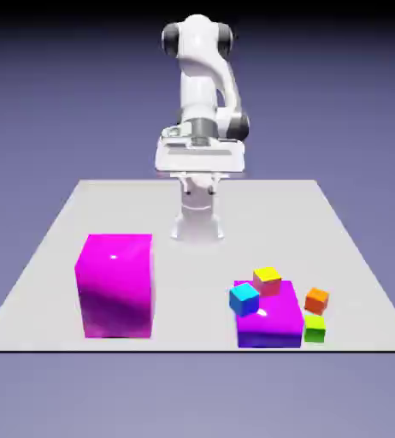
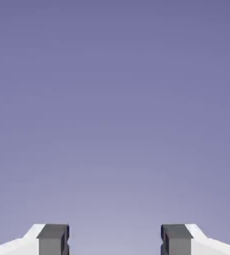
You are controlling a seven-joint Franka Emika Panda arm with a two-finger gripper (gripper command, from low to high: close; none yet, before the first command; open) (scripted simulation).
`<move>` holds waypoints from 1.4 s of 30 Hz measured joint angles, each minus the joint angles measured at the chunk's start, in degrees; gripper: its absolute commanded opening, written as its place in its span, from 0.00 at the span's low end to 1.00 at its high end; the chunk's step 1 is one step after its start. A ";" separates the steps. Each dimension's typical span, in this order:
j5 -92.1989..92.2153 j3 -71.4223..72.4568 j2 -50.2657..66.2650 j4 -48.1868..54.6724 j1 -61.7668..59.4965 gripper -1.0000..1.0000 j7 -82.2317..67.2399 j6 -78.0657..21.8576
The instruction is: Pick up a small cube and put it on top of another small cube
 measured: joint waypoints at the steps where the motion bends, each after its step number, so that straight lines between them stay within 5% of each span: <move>1: -0.85 -0.85 1.45 0.66 2.08 0.50 -1.66 -0.53; 36: -30.55 -30.57 52.20 23.62 74.75 0.50 -59.92 -19.17; 42: -30.57 -29.89 61.44 26.18 73.12 0.50 -60.26 -13.02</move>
